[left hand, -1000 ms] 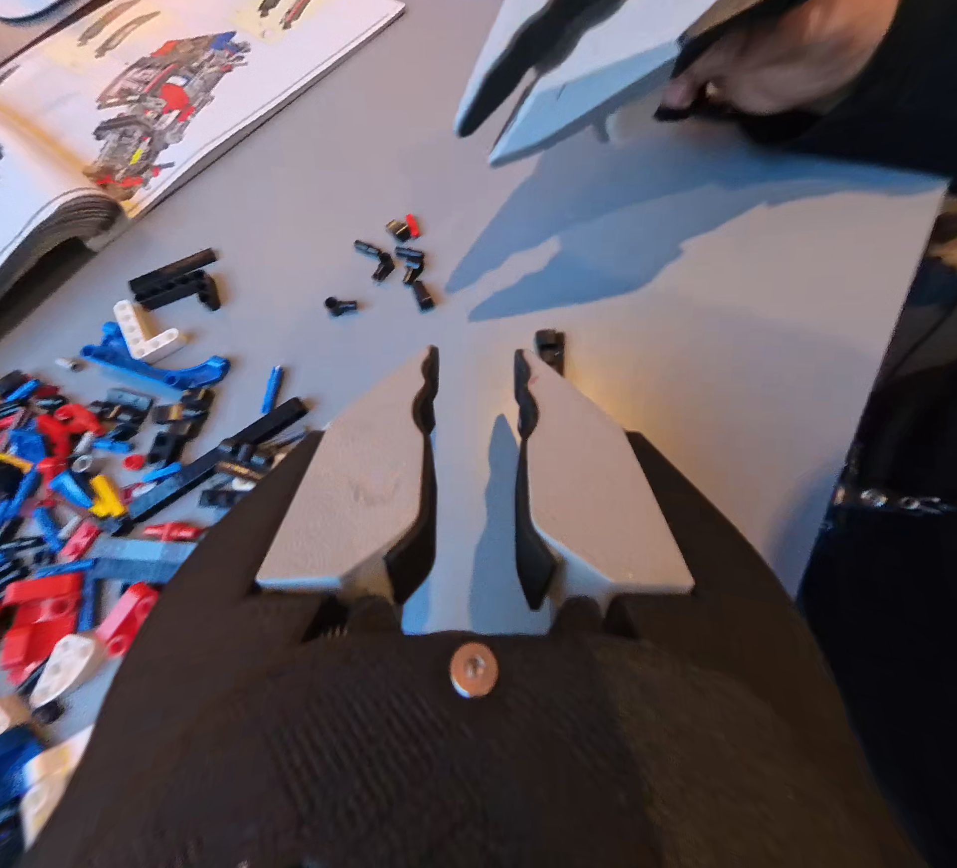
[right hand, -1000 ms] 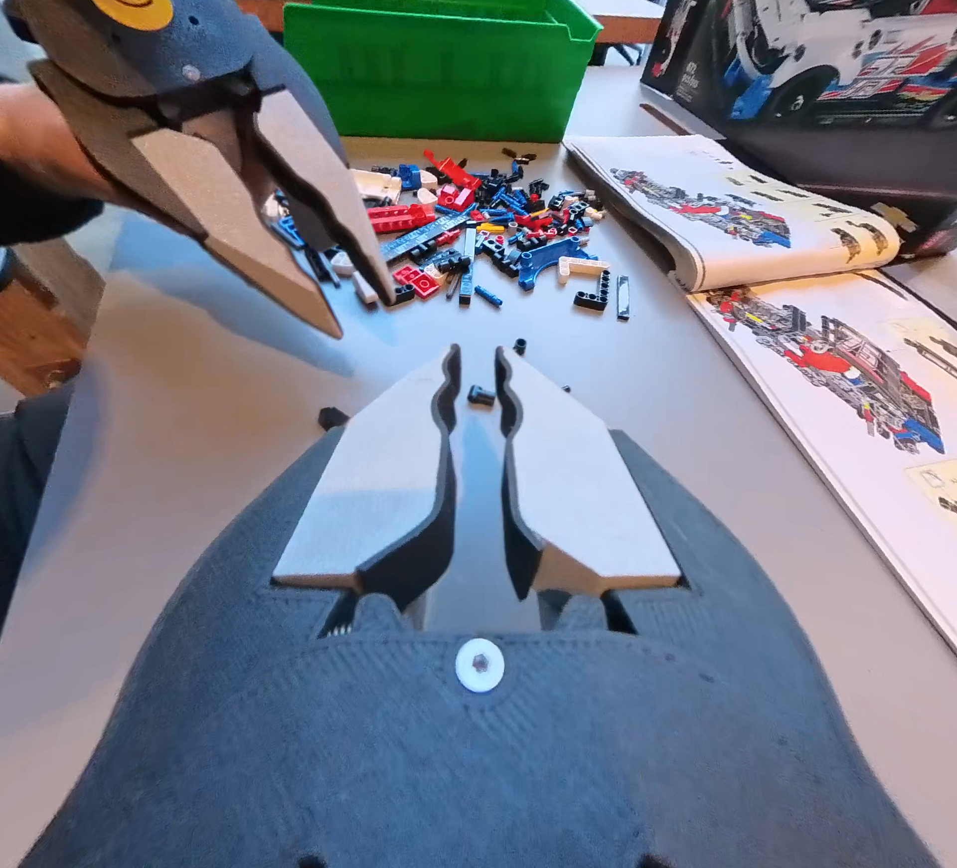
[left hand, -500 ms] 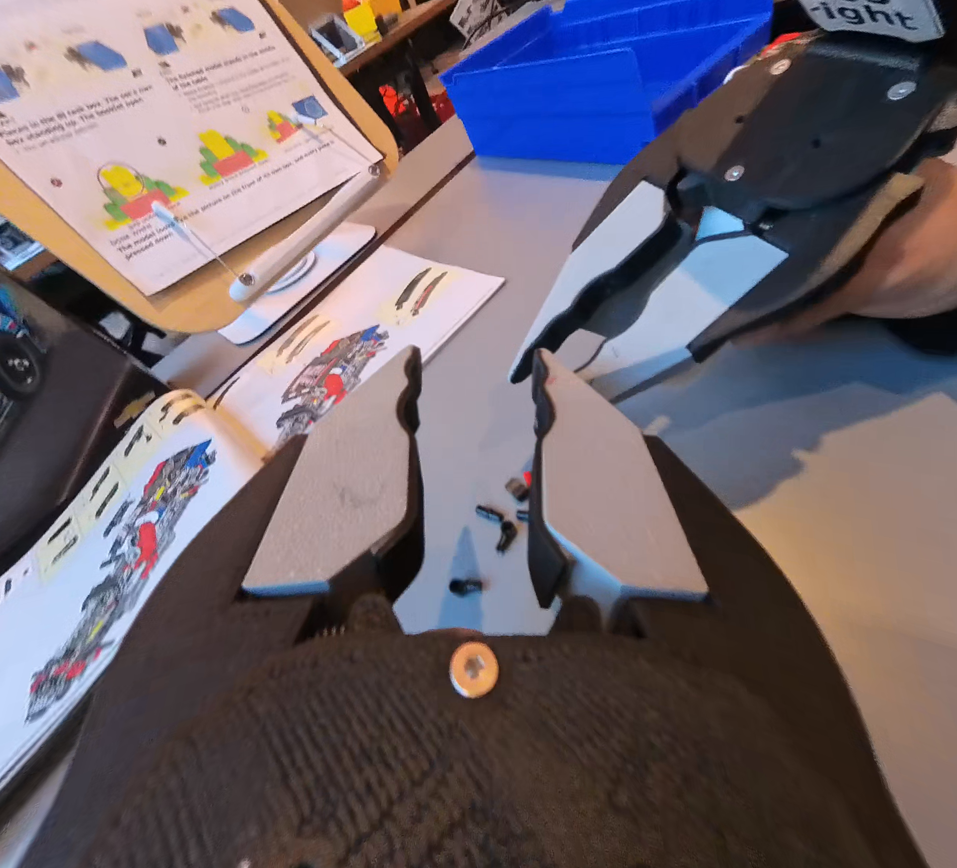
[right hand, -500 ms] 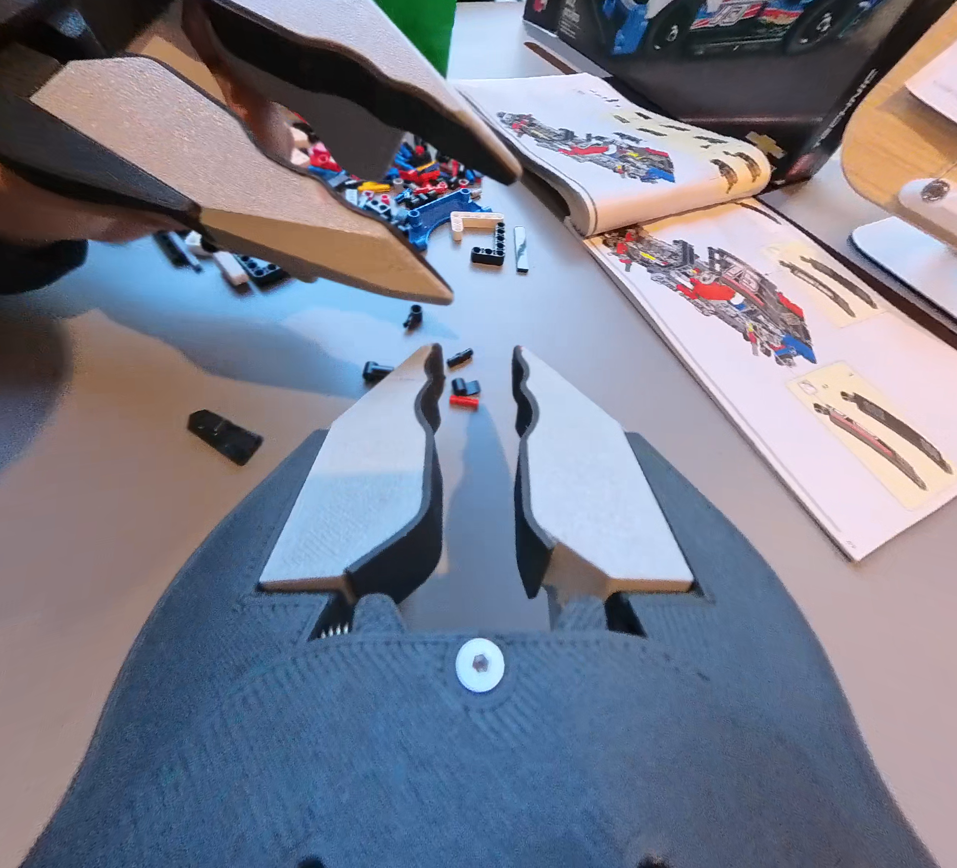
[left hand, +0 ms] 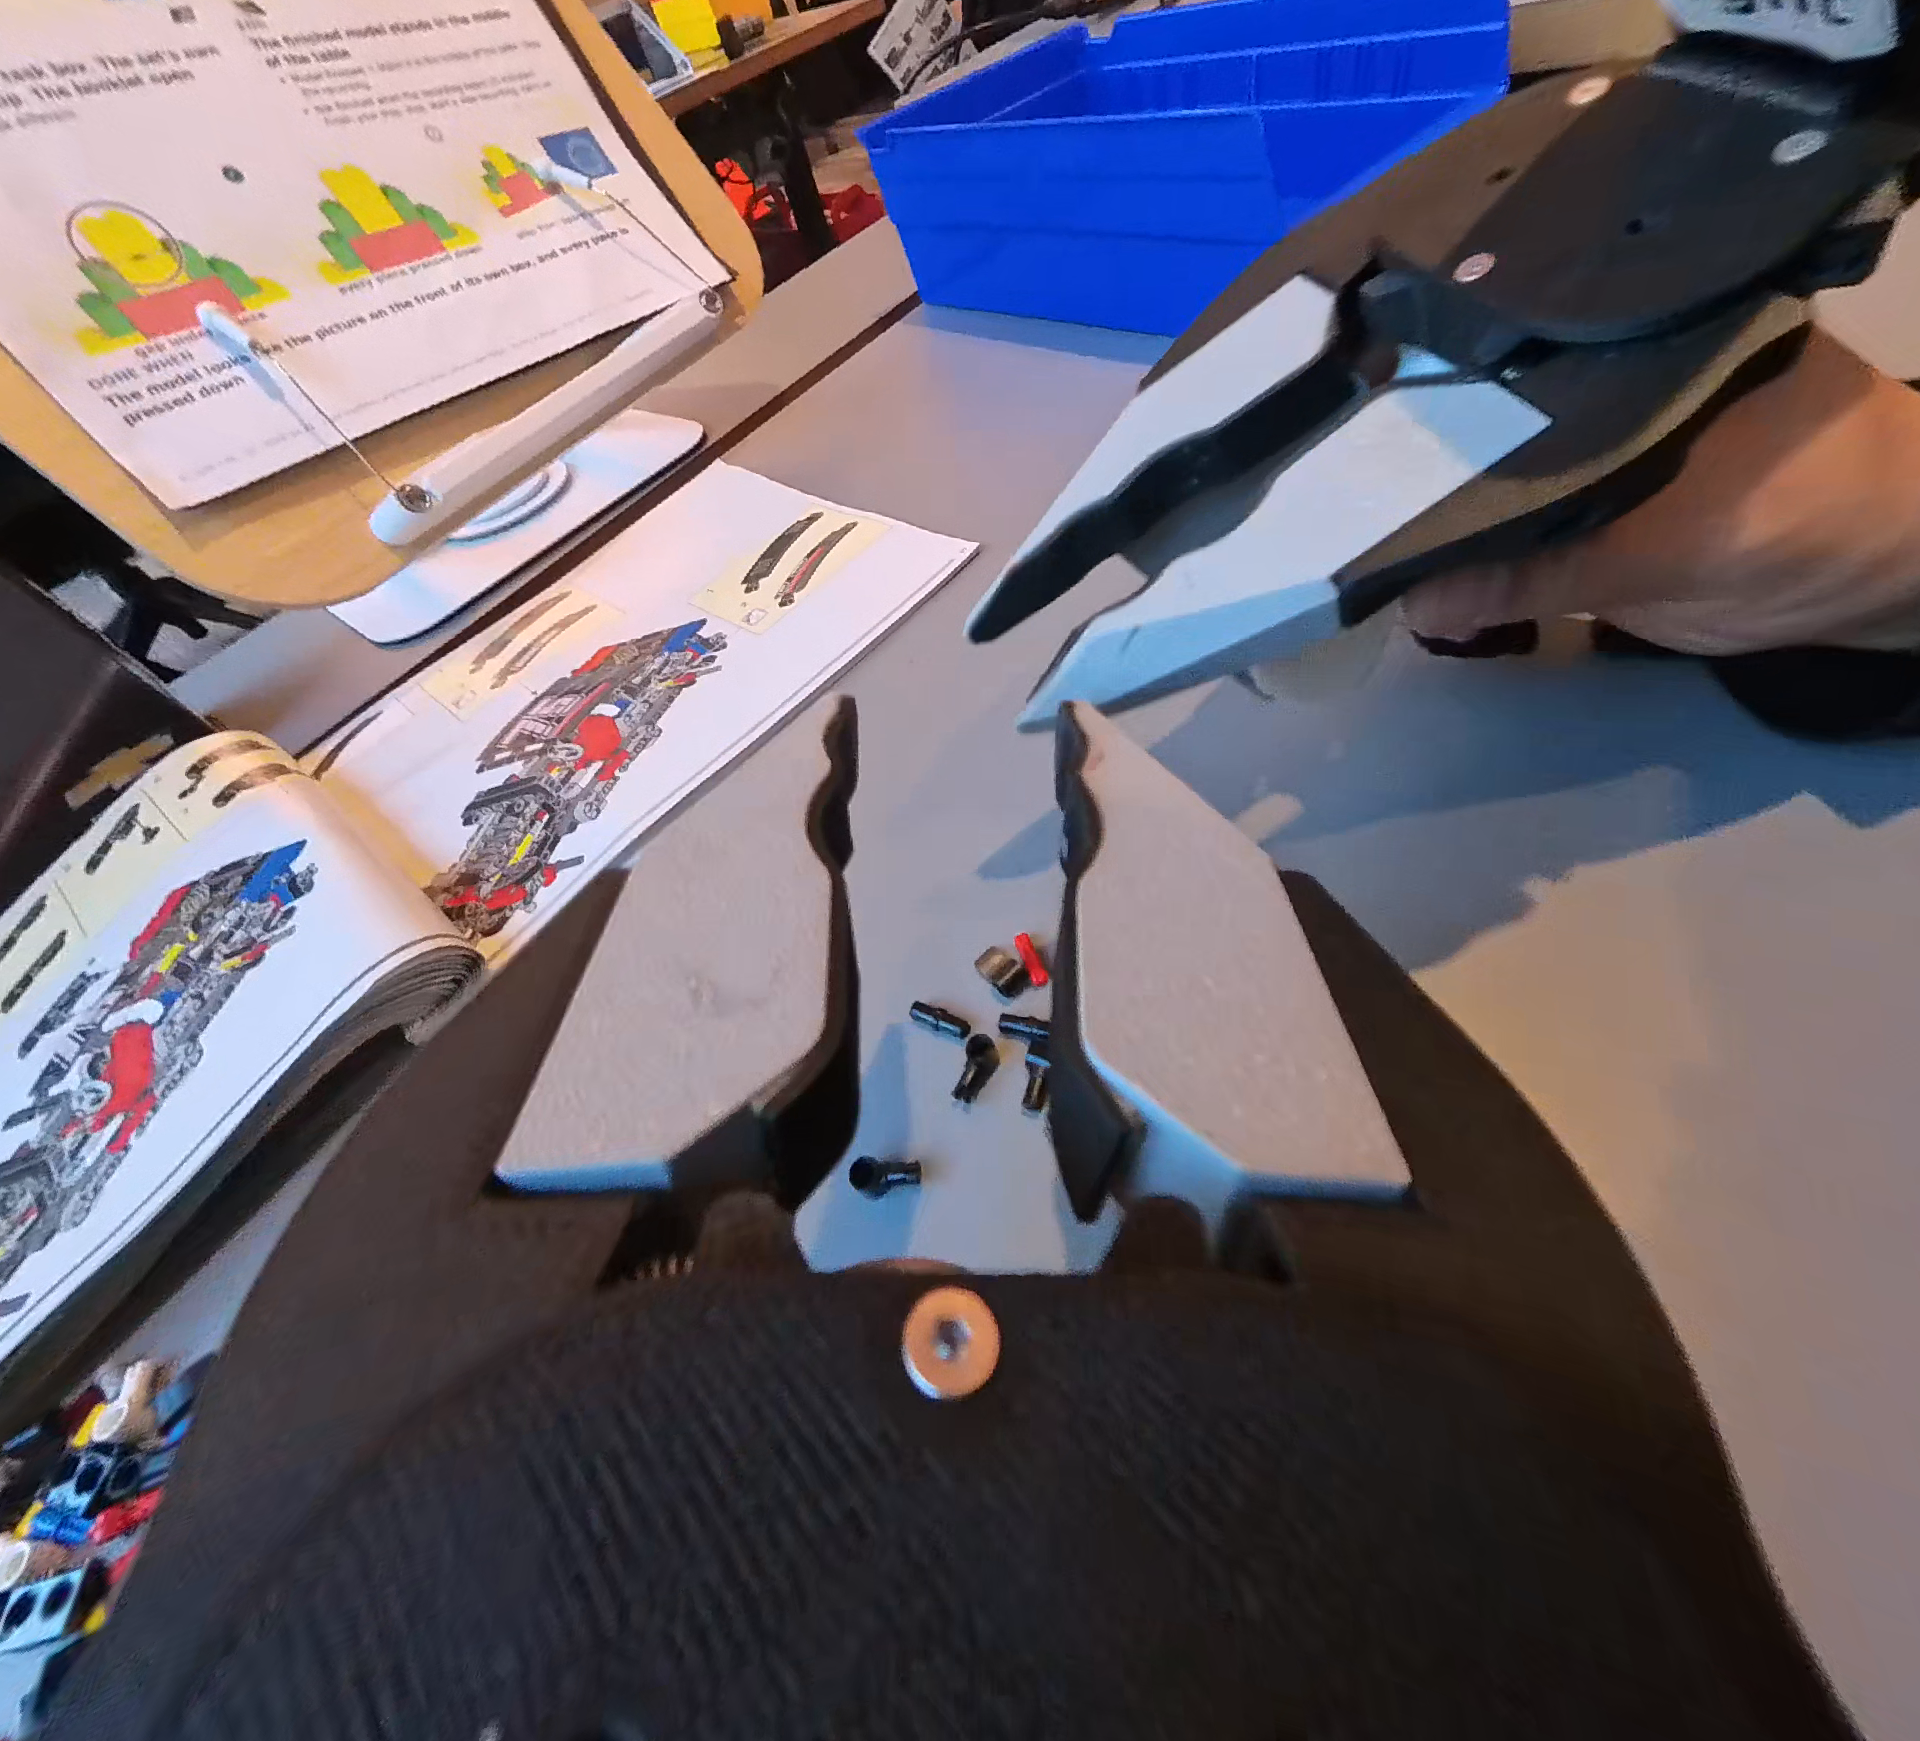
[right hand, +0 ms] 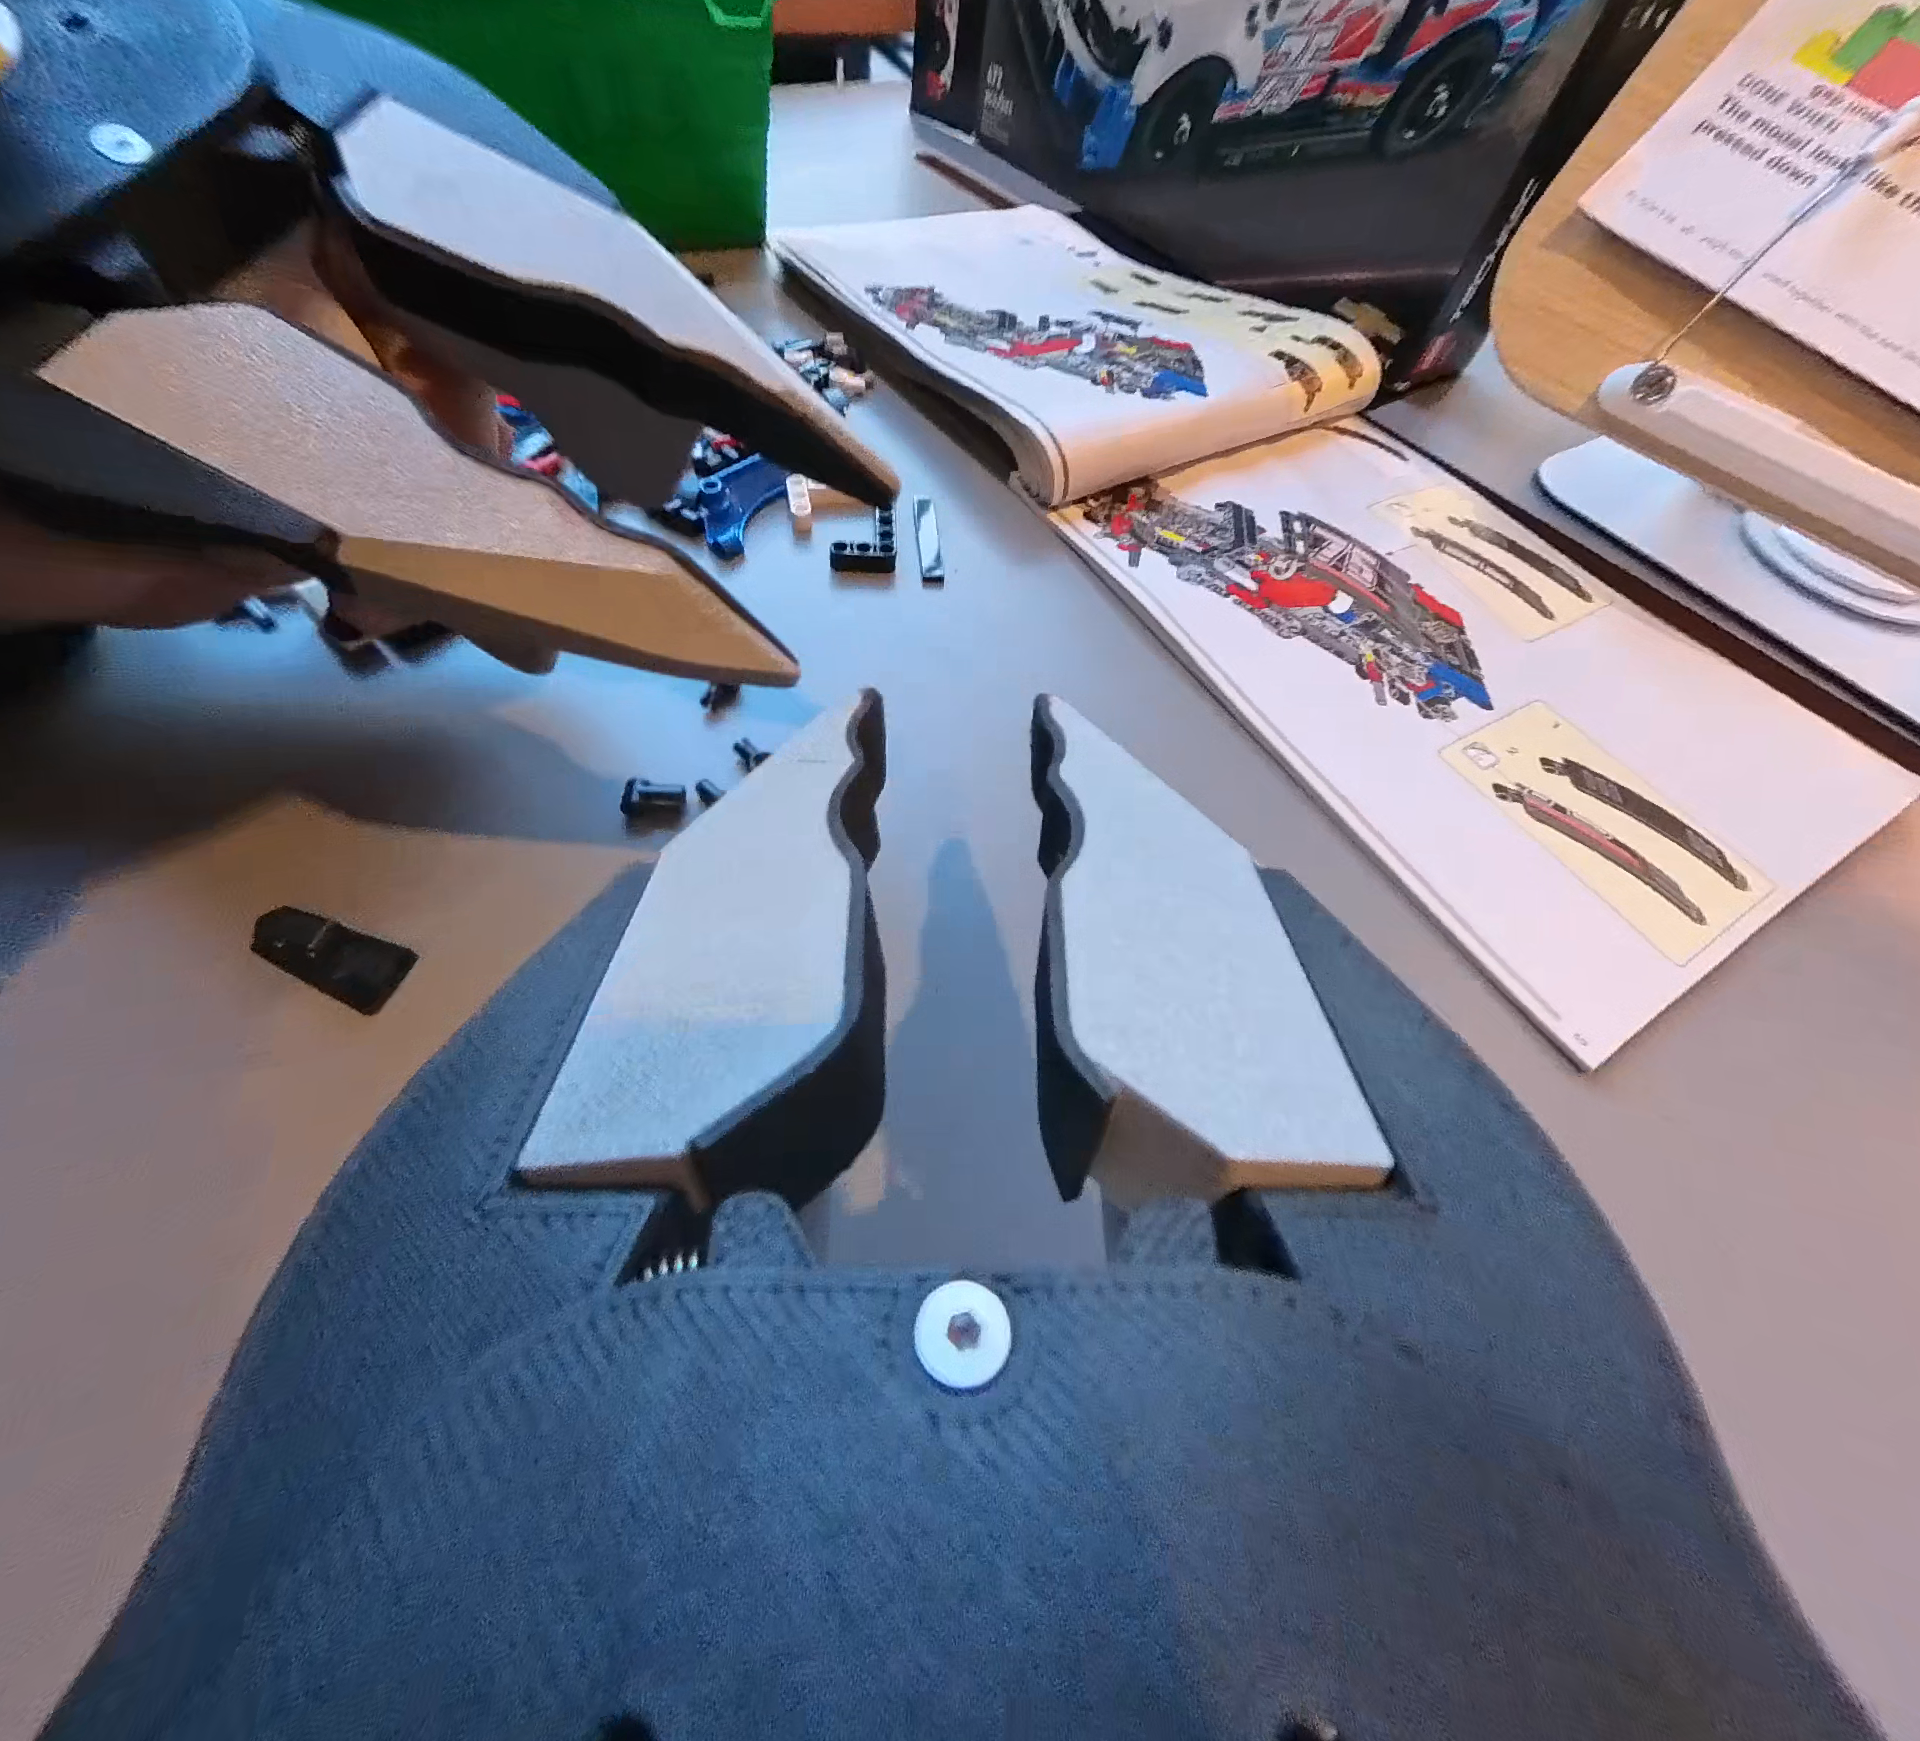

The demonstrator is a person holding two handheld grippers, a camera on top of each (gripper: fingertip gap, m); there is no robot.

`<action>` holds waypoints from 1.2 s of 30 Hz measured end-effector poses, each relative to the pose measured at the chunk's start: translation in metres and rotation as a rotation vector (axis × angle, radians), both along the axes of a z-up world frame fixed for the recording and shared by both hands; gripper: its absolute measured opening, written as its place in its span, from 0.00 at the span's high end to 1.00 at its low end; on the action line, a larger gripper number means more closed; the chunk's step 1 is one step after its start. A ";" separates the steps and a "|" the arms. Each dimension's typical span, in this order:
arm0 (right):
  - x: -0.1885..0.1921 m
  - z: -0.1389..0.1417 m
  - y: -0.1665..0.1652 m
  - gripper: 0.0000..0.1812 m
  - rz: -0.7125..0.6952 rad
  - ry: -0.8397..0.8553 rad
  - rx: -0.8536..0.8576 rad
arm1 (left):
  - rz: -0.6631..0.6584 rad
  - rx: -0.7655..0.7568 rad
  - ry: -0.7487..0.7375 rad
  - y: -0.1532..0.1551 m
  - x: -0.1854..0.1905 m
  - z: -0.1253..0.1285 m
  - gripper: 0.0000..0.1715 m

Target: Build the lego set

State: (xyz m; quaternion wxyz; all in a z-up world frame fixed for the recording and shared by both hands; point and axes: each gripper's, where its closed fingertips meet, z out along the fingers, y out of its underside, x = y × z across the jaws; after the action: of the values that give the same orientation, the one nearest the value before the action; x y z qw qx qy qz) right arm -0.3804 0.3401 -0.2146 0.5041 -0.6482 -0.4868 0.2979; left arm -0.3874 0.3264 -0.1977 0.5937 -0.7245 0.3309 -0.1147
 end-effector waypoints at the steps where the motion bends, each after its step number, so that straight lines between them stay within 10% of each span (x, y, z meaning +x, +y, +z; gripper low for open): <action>1: 0.001 0.004 -0.001 0.87 0.000 0.013 0.010 | 0.006 -0.010 -0.004 0.001 -0.001 -0.001 0.80; 24: 0.021 0.035 0.005 0.90 -0.058 0.171 0.015 | 0.206 -0.027 -0.151 0.020 -0.050 0.017 0.80; 36: 0.005 0.025 -0.014 0.85 0.021 0.135 0.010 | 0.114 0.002 -0.114 0.008 -0.015 0.018 0.81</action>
State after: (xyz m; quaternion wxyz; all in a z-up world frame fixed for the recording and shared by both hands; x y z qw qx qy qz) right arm -0.3757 0.3258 -0.1898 0.5359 -0.6188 -0.4600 0.3439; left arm -0.4025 0.3346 -0.1797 0.6179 -0.7337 0.2552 -0.1214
